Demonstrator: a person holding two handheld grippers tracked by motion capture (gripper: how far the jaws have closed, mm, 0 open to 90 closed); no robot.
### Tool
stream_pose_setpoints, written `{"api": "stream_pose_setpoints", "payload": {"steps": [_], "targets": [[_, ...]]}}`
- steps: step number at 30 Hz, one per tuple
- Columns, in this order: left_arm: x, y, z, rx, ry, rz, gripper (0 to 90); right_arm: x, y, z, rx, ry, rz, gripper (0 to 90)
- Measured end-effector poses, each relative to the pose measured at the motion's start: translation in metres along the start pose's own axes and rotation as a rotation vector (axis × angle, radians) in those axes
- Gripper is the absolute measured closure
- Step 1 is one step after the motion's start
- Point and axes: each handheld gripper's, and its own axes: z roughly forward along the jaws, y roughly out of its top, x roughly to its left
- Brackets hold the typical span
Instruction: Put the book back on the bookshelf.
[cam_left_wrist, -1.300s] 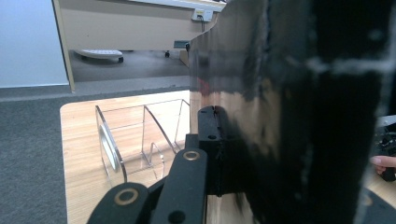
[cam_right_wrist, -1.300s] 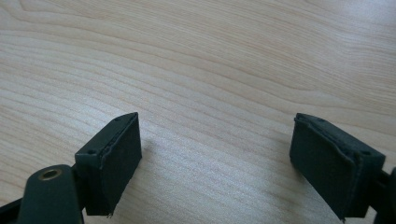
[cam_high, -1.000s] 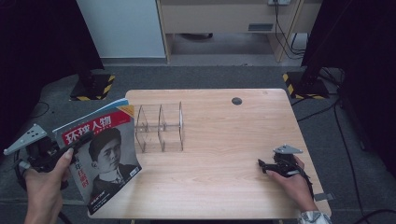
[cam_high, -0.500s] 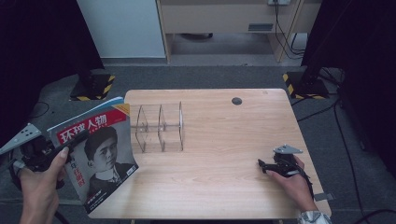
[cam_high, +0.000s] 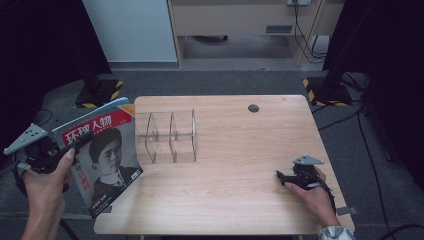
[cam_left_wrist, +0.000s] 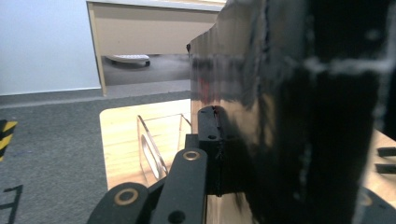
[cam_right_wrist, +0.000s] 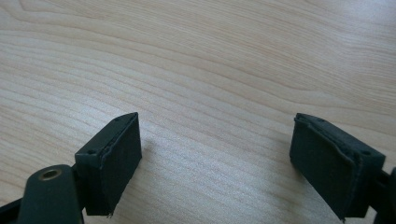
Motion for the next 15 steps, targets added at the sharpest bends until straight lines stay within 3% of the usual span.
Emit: {"api": "stream_pose_setpoints", "payload": {"steps": [12, 15], "targets": [[0.015, 0.001, 0.028, -0.009, 0.065, -0.005, 86.4, 0.0, 0.0, 0.0, 0.0, 0.0, 0.0, 17.1], [0.019, -0.001, 0.035, -0.022, 0.065, -0.022, 86.4, 0.0, 0.0, 0.0, -0.001, 0.0, -0.001, 17.1]]}}
